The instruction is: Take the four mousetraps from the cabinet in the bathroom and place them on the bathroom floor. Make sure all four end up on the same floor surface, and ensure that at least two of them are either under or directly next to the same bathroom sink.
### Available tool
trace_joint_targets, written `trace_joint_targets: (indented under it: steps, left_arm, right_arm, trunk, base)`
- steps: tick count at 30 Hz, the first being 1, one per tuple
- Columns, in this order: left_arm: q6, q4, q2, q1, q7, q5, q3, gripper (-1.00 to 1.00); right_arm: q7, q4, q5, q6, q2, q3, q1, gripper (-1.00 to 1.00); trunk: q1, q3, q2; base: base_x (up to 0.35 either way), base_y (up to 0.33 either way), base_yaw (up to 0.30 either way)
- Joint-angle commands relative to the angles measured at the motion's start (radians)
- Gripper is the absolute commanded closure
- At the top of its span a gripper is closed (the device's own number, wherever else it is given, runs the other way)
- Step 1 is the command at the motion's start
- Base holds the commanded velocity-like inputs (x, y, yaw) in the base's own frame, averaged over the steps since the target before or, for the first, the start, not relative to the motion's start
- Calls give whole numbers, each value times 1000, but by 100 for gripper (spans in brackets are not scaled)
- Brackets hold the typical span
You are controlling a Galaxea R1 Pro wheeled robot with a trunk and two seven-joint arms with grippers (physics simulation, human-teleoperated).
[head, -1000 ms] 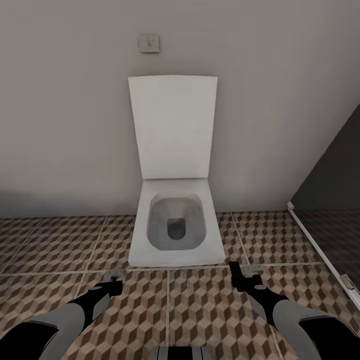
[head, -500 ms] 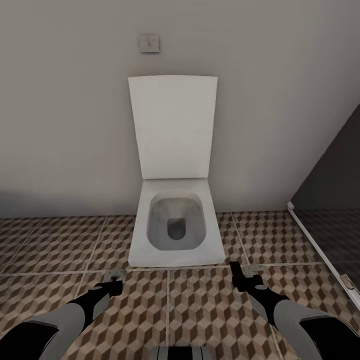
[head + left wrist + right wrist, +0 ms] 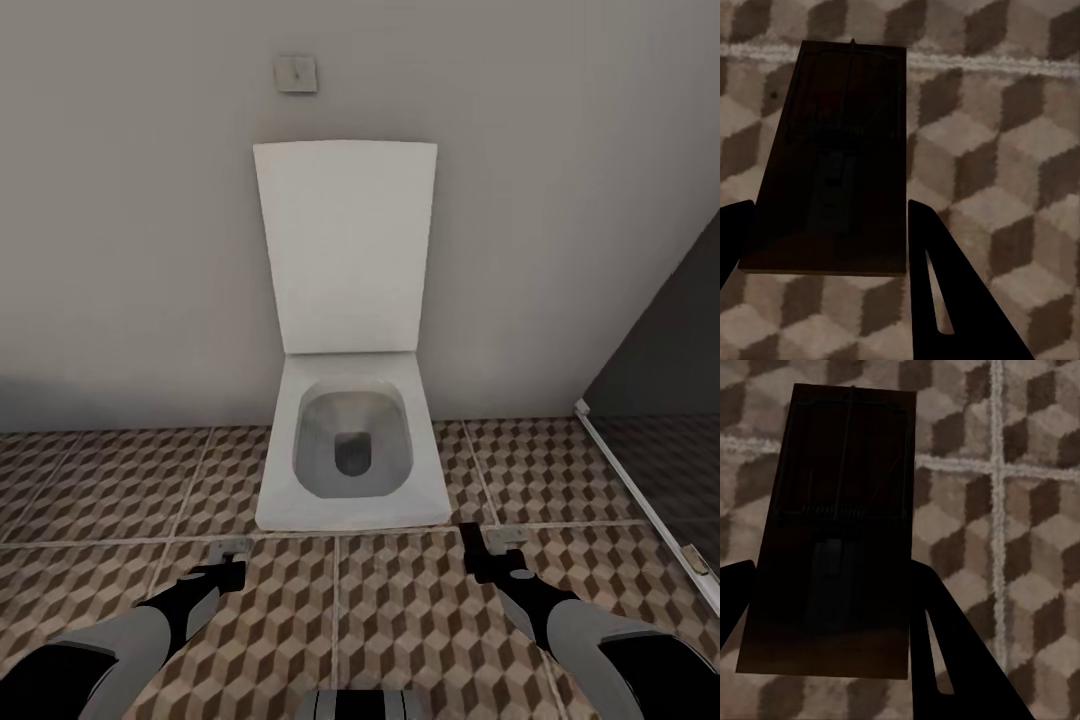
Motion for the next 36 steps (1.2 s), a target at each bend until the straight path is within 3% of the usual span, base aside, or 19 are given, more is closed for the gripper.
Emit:
trace_joint_targets:
  steps: [1, 7, 14, 36]
  left_arm:
    - [-1, 0, 0, 0, 2, 7, -8, 100]
    - [-1, 0, 1, 0, 2, 6, -8, 100]
    - [-1, 0, 1, 0, 2, 6, -8, 100]
    - [-2, 0, 1, 0, 2, 5, -8, 100]
  right_arm:
    - [-6, 2, -2, -6, 0, 7, -1, 100]
    - [-6, 2, -1, -10, 4, 7, -1, 100]
    - [-6, 2, -1, -11, 5, 7, -1, 100]
    - [-6, 2, -2, -11, 3, 7, -1, 100]
  trunk:
    - [0, -1, 0]
    - [0, -1, 0]
    - [3, -28, -2]
    - [3, -28, -2]
  base:
    - [0, 0, 0]
    - [0, 0, 0]
    - [0, 0, 0]
    - [0, 0, 0]
